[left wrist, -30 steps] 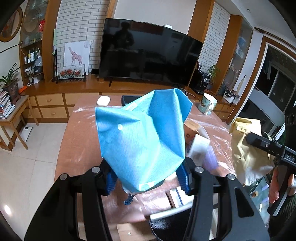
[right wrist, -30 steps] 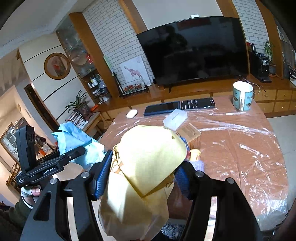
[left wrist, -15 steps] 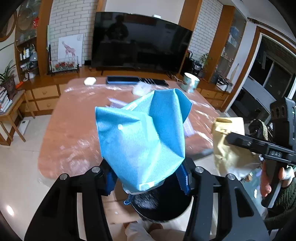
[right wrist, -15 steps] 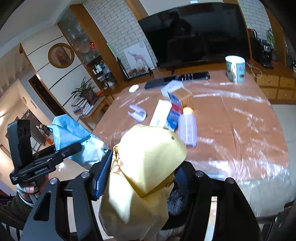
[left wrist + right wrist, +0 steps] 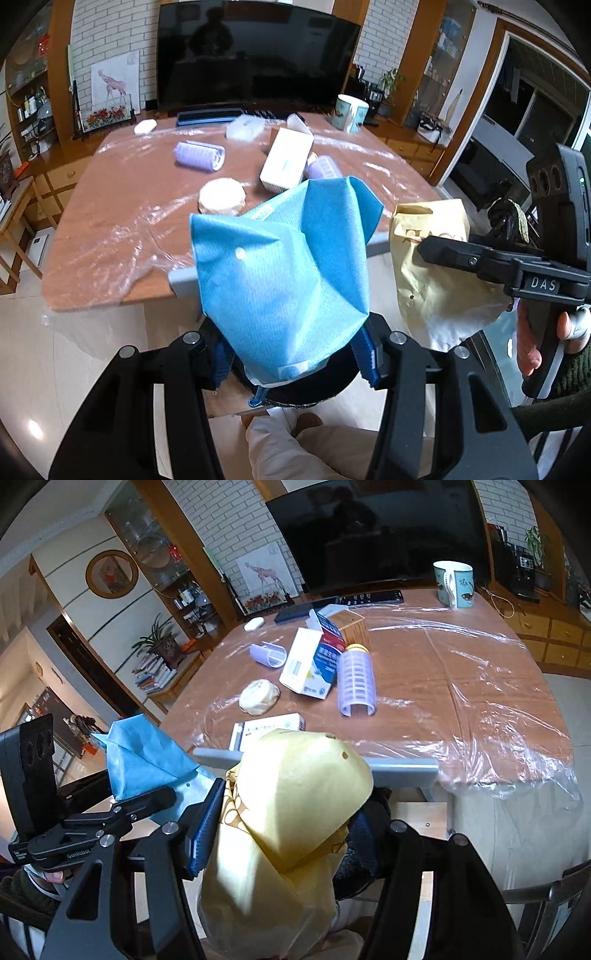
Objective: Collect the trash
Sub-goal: 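Carry both held bags past the table edge over the black trash bin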
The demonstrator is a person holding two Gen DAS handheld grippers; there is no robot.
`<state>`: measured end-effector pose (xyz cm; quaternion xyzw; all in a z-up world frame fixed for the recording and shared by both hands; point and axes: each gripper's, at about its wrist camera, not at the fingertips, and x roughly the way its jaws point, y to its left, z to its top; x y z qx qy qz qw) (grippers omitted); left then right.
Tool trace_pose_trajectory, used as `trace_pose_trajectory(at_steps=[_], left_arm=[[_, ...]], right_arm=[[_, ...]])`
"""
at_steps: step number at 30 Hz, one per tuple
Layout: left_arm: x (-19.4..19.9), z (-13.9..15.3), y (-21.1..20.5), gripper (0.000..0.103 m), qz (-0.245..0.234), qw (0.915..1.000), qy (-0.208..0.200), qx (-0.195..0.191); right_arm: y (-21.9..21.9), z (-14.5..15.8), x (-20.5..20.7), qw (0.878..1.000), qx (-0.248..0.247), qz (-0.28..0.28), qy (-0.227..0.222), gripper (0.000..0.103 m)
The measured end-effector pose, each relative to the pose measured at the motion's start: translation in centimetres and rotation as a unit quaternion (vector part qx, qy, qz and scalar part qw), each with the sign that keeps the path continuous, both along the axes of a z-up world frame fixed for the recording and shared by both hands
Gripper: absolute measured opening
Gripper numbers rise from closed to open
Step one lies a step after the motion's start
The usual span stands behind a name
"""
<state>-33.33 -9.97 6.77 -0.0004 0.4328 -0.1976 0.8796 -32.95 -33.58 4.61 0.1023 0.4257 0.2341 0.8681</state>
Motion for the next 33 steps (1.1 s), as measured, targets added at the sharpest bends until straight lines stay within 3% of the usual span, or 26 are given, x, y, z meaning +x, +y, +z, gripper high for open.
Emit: trace_pose_trajectory(at_steps=[20,33], left_arm=[[1.5,-6.7,-2.6,0.054,-0.020,0.9966,0.047,0.065],[2.8,-9.5,-2.9,0.054,-0.026,0.9941,0.066,0.082]], right_arm=[[1.4,-5.6,0.6,0.998,-0.050,-0.005,0.037,0.061],[2.4,-8.2,1.9,0.995,-0.085,-0.011,0.049,0.061]])
